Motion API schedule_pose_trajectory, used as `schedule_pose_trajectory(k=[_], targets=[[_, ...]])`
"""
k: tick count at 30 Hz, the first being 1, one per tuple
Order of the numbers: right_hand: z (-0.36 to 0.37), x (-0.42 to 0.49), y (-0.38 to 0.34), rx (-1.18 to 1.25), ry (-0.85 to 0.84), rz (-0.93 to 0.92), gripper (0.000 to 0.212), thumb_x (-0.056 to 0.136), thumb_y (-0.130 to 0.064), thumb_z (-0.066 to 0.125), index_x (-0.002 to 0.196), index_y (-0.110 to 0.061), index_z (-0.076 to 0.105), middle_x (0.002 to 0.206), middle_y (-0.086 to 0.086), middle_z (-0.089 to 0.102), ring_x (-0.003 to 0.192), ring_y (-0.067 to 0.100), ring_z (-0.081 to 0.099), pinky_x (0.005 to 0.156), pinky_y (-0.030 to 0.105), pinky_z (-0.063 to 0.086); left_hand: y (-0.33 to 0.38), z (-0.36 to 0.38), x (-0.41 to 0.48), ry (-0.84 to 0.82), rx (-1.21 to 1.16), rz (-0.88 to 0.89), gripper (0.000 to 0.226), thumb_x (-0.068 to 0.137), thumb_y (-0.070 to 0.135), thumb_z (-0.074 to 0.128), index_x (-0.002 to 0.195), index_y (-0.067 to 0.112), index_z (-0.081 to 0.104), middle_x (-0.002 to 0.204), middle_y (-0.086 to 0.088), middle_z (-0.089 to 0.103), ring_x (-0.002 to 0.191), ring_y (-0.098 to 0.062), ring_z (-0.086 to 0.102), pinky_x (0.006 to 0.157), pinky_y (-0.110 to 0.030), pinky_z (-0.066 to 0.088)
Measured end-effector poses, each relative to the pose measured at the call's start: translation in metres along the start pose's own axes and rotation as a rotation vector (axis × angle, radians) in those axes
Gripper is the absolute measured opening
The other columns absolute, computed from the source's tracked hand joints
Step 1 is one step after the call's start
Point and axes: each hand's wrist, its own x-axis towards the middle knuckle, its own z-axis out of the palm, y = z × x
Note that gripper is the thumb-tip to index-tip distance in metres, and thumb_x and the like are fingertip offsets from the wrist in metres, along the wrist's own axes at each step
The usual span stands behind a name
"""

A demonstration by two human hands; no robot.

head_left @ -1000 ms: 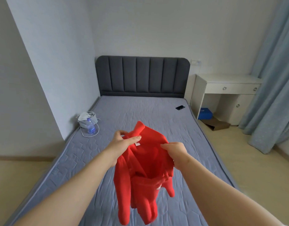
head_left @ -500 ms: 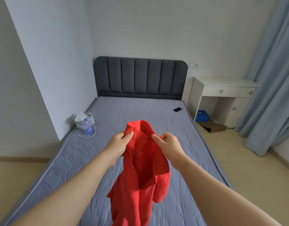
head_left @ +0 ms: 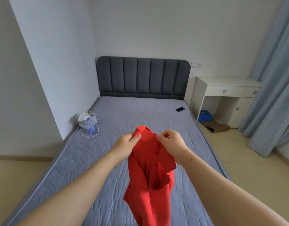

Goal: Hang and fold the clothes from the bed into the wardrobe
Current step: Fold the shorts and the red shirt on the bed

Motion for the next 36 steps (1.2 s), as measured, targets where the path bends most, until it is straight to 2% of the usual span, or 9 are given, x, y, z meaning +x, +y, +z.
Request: schedule_pose_trajectory(k=[3,9,13,16,21,24,27,31,36], targets=[[-0.004,0.001,-0.008,0.380,0.117,0.192,0.011,0.088,-0.007,0.057,0.081,-0.014,0.052,0.062,0.003,0.047,0.036,0.006,0.043,0.036,0.017,0.038,-0.001,0.007,-0.002,0.062,0.010,0.045,0.017,0.098,0.025,0.044,0.103,0.025,0.060,0.105,-0.006,0.067,0.100,-0.017,0.061,0.094,-0.033,0.044],[-0.012,0.002,-0.016,0.775,0.184,0.422,0.021,0.095,0.003,0.035,0.094,-0.014,0.048,0.059,0.010,0.048,0.028,0.011,0.047,0.034,0.023,0.047,0.005,0.021,-0.003,-0.061,-0.254,0.019,0.019,0.098,0.021,0.043,0.104,0.024,0.061,0.096,0.014,0.067,0.087,0.006,0.063,0.077,-0.008,0.047],[-0.011,0.006,-0.012,0.768,0.281,0.472,0.031,0.092,0.006,0.030,0.105,-0.017,0.047,0.061,0.009,0.051,0.028,0.009,0.048,0.039,0.020,0.042,0.004,0.026,-0.002,-0.101,-0.389,-0.019,0.017,0.097,0.021,0.044,0.100,0.023,0.061,0.096,0.013,0.069,0.089,0.001,0.065,0.077,-0.011,0.050],[-0.003,0.007,-0.013,0.751,0.298,0.456,0.029,0.089,0.006,0.029,0.099,-0.016,0.045,0.058,0.007,0.048,0.028,0.010,0.045,0.041,0.018,0.036,0.007,0.035,-0.005,-0.128,-0.250,-0.015,0.006,0.089,0.021,0.061,0.092,0.022,0.056,0.088,0.003,0.065,0.074,-0.004,0.061,0.069,-0.018,0.050],[0.006,0.003,-0.018,0.746,0.233,0.440,0.028,0.088,0.008,0.029,0.071,-0.011,0.038,0.057,0.007,0.047,0.032,0.011,0.042,0.037,0.019,0.038,0.007,0.047,-0.005,-0.173,0.162,0.004,0.078,0.051,0.026,0.082,0.118,0.017,0.043,0.103,0.004,0.062,0.094,-0.017,0.061,0.081,-0.033,0.050],[0.008,0.000,-0.025,0.812,0.040,0.413,0.029,0.094,0.007,0.035,0.071,-0.012,0.039,0.054,0.009,0.054,0.038,0.014,0.052,0.043,0.023,0.048,0.007,0.048,-0.003,0.127,0.404,-0.029,0.056,0.064,0.022,0.074,0.111,0.023,0.044,0.085,0.012,0.057,0.090,-0.022,0.060,0.066,-0.025,0.039],[0.005,-0.003,-0.028,0.742,-0.106,0.348,0.025,0.096,0.000,0.040,0.075,-0.013,0.042,0.048,0.002,0.061,0.044,0.011,0.061,0.059,0.032,0.052,0.011,0.037,0.004,0.180,0.491,-0.021,0.036,0.066,0.018,0.066,0.101,0.017,0.060,0.091,-0.008,0.068,0.091,-0.030,0.062,0.062,-0.026,0.038],[-0.003,-0.006,-0.020,0.658,-0.088,0.215,0.011,0.092,-0.007,0.051,0.094,-0.018,0.049,0.074,0.000,0.065,0.062,0.012,0.065,0.066,0.028,0.051,0.019,0.018,0.010,0.021,0.110,-0.065,0.030,0.054,0.010,0.072,0.083,0.016,0.067,0.076,-0.008,0.068,0.069,-0.019,0.063,0.065,-0.026,0.050],[0.002,-0.005,-0.004,0.305,-0.037,0.174,0.057,0.082,-0.001,0.058,0.132,-0.017,0.036,0.117,-0.004,0.041,0.096,0.012,0.048,0.070,0.021,0.039,0.034,0.009,0.017,-0.023,-0.103,-0.079,0.027,0.072,-0.010,0.068,0.064,0.014,0.057,0.051,0.009,0.059,0.046,-0.001,0.055,0.049,-0.010,0.045]])
